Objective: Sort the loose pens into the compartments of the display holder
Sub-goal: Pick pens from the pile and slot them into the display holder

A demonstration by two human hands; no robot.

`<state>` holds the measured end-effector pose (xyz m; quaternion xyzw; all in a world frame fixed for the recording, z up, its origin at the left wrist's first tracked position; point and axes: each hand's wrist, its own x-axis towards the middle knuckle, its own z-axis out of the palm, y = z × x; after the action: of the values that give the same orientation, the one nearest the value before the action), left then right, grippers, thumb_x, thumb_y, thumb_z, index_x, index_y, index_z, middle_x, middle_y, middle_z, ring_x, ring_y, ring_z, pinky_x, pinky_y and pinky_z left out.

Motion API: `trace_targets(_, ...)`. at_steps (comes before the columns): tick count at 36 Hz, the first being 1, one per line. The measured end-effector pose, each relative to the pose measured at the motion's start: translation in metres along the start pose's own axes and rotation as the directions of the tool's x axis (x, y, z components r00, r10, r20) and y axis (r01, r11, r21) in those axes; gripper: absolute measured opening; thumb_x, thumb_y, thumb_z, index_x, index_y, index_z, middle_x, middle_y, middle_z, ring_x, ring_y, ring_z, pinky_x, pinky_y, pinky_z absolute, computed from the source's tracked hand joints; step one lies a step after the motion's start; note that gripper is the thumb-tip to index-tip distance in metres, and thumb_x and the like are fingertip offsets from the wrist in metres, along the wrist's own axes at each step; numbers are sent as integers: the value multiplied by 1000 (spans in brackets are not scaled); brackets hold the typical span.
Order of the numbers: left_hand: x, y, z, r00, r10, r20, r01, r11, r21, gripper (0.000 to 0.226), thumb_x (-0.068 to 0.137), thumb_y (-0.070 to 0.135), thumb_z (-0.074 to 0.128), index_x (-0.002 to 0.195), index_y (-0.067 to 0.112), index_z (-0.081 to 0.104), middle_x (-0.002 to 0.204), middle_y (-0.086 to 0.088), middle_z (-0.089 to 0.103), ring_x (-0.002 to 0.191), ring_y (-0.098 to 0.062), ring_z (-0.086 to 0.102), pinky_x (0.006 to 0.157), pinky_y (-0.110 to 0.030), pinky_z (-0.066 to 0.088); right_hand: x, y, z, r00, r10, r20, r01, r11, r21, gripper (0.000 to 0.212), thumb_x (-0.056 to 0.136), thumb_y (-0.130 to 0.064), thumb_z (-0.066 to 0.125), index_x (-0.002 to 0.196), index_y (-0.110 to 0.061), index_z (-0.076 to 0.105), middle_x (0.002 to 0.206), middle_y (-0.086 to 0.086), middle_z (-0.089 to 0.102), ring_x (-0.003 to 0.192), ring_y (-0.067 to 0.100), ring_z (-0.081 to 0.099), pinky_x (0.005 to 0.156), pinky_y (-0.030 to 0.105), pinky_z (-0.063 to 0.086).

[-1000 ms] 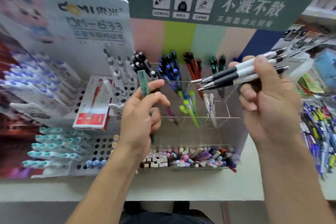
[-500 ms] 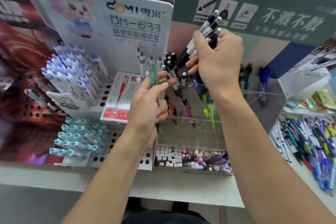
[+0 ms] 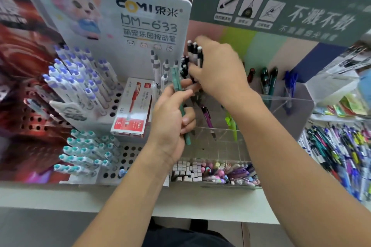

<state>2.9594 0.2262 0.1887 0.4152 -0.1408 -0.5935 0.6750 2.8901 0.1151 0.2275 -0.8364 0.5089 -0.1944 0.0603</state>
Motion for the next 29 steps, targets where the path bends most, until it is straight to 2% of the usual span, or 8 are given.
trace_targets(6, 12, 17, -12, 963, 235, -130, -184, 931, 314, 24, 100, 3, 51, 117, 18, 58, 107, -4, 76, 38, -4, 30, 40, -18, 27, -8, 1, -1, 994, -58, 93, 46, 992, 122, 35, 95, -40, 69, 106, -14, 48, 98, 6, 56, 92, 28, 53, 73, 35, 37)
trace_targets(9, 21, 22, -17, 945, 323, -43, -259, 824, 504, 41, 98, 2, 54, 123, 34, 59, 101, -2, 74, 42, -5, 43, 42, -18, 38, -20, 8, -5, 995, -84, 58, 73, 982, 173, 66, 82, -38, 83, 133, -14, 51, 120, 4, 58, 109, 21, 53, 92, 32, 44)
trace_targets(11, 25, 26, -16, 921, 387, 53, -336, 714, 614, 45, 96, 3, 59, 124, 38, 60, 92, 1, 71, 58, -7, 56, 52, -18, 50, -30, 16, -5, 995, -91, 36, 82, 977, 195, 76, 72, -29, 91, 136, -16, 53, 125, 3, 59, 112, 17, 53, 99, 32, 46)
trace_targets(16, 33, 30, -12, 884, 437, 162, -402, 539, 740, 25, 96, 14, 62, 116, 30, 67, 87, -6, 70, 76, -24, 63, 71, -33, 54, -44, 33, 7, 986, -54, -155, 85, 975, 203, 44, 72, -2, 87, 111, -13, 69, 103, 0, 65, 86, 11, 56, 83, 28, 52)
trace_targets(19, 38, 27, -9, 849, 497, 180, -418, 423, 804, 9, 96, 22, 64, 100, 27, 71, 81, -4, 68, 65, -13, 54, 64, -30, 46, -38, 31, 9, 967, -2, -253, 89, 939, 331, 30, 75, 1, 83, 101, -11, 73, 85, -3, 70, 75, 14, 65, 74, 35, 58)
trace_targets(24, 41, 33, -3, 849, 490, 199, -439, 444, 781, 41, 97, 17, 61, 134, 35, 61, 102, 10, 73, 90, -10, 67, 84, -27, 56, -25, 18, 4, 984, -9, -179, 77, 924, 375, 41, 82, -1, 80, 120, -15, 72, 103, -2, 75, 84, 8, 68, 84, 30, 60)
trace_targets(26, 44, 37, -5, 855, 469, 224, -441, 428, 789, 34, 97, 16, 59, 125, 35, 66, 99, 0, 74, 85, -18, 67, 82, -33, 57, -26, 20, 2, 984, -33, -174, 90, 940, 330, 40, 84, -5, 79, 122, -16, 73, 107, -1, 75, 86, 10, 67, 87, 31, 59)
trace_targets(29, 47, 38, -8, 875, 429, 226, -421, 443, 791, 21, 97, 17, 61, 100, 35, 72, 96, -14, 73, 71, -12, 56, 67, -24, 47, -31, 22, 5, 972, -70, -226, 138, 944, 300, 36, 86, -7, 77, 121, -13, 74, 110, 3, 75, 92, 16, 69, 88, 37, 58)
